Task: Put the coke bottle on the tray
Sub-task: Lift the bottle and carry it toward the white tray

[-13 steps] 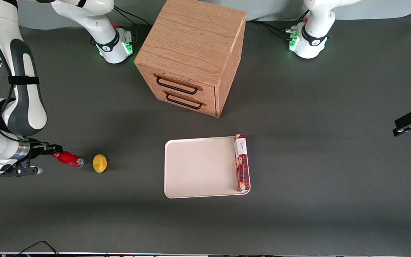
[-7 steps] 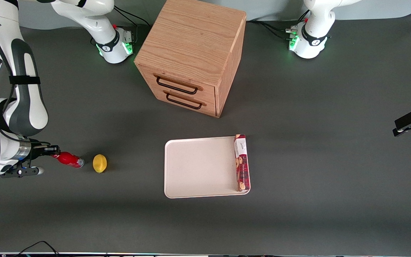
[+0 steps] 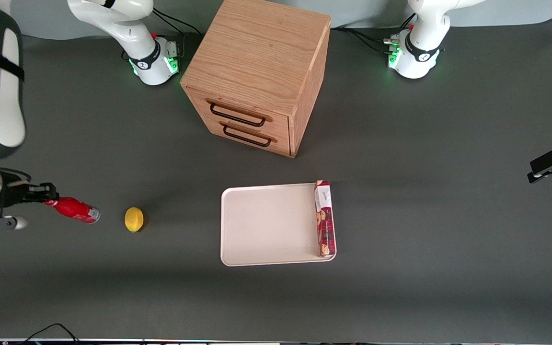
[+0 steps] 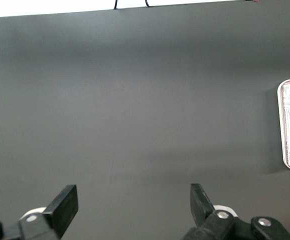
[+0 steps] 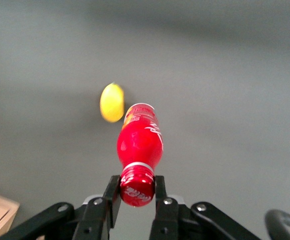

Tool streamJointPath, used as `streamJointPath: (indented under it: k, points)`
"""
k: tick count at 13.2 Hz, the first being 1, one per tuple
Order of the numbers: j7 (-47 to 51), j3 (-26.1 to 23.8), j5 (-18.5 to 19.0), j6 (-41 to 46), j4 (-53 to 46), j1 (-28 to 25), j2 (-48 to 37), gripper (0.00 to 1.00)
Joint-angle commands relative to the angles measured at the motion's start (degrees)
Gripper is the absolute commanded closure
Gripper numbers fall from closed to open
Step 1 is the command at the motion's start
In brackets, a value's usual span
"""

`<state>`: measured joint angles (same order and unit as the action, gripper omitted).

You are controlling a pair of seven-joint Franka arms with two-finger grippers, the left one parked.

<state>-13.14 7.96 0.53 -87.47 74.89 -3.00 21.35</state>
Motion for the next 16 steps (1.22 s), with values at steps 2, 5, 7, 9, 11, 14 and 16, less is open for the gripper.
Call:
streamJointPath:
  k: [2, 5, 7, 9, 11, 14, 16]
  points:
    - [3.88, -5.48, 0.97, 13.17, -12.47, -0.69, 0.36, 1.0]
    - [18.0, -14.6, 0.97, 15.49, -15.74, -0.86, 0.44, 1.0]
    - [32.75, -22.86, 0.97, 13.48, -15.92, -0.86, 2.19, 1.0]
    - [45.78, -29.11, 1.05, 9.35, -15.75, -0.95, 5.35, 1.0]
    - [52.4, -30.81, 1.14, 5.31, -15.48, -2.7, 8.51, 1.0]
    - [62.6, -32.21, 4.55, -1.55, -14.17, -6.13, 14.31, 1.0]
    - [68.05, -34.76, 8.33, -5.58, -13.29, -6.23, 18.26, 1.0]
